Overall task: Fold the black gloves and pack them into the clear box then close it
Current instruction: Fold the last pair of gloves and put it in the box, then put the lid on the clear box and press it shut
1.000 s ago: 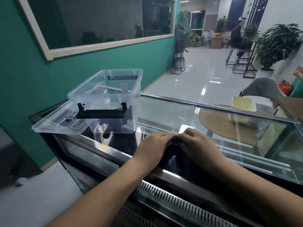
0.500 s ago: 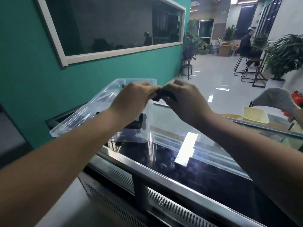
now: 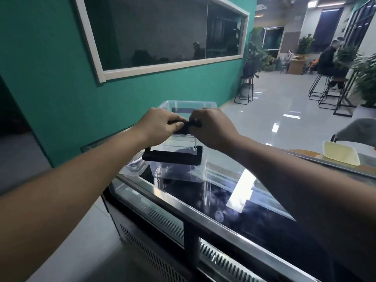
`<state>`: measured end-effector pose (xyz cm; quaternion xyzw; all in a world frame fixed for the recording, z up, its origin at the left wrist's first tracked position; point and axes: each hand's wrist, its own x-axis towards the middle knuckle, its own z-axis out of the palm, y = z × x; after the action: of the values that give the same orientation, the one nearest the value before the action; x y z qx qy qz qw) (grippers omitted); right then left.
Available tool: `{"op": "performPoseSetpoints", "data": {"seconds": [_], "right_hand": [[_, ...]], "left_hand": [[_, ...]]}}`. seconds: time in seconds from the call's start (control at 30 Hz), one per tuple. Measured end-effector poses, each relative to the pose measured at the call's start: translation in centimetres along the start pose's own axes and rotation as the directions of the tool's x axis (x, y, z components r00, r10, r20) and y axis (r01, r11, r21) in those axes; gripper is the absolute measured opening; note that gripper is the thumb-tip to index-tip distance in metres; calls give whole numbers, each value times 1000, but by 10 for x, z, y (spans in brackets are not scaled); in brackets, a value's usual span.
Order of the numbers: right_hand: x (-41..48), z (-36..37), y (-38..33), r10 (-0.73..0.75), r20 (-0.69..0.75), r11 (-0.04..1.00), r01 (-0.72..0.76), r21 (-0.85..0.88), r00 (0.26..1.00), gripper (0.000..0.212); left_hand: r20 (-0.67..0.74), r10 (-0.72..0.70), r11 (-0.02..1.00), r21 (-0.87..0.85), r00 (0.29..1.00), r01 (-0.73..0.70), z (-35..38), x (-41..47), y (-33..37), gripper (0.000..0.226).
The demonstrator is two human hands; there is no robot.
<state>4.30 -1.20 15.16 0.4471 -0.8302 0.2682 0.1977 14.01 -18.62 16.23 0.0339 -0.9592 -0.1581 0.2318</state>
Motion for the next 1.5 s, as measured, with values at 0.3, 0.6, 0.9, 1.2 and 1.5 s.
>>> {"op": "performPoseSetpoints", "data": {"seconds": [0.3,0.6,0.9,1.2,1.5], "right_hand": [[-15,-1,12,24,29,999,-24,27,999,20],[-27,4,18,18,-18,997,-17,70,1000,22],[-42,20,15,35,-48,999,-33,38,998,29],[-89,34,40,306,-127,904,-246,349,943,41],[-154,95,68,411,100,868,-423,261,906,28]], "left_hand": [[143,-69,997,-30,987,74,-5,-11,-8,35],[-175,-200,979,-86,964,187,-10,-29,-48,24],[-225,-500,845,-340,836,413,16,-58,-113,24],[-91,-658,748,-198,748,634,56,-86,-171,10],[-263,-689,715,-90,676,694,75,-106,-191,9]]}}
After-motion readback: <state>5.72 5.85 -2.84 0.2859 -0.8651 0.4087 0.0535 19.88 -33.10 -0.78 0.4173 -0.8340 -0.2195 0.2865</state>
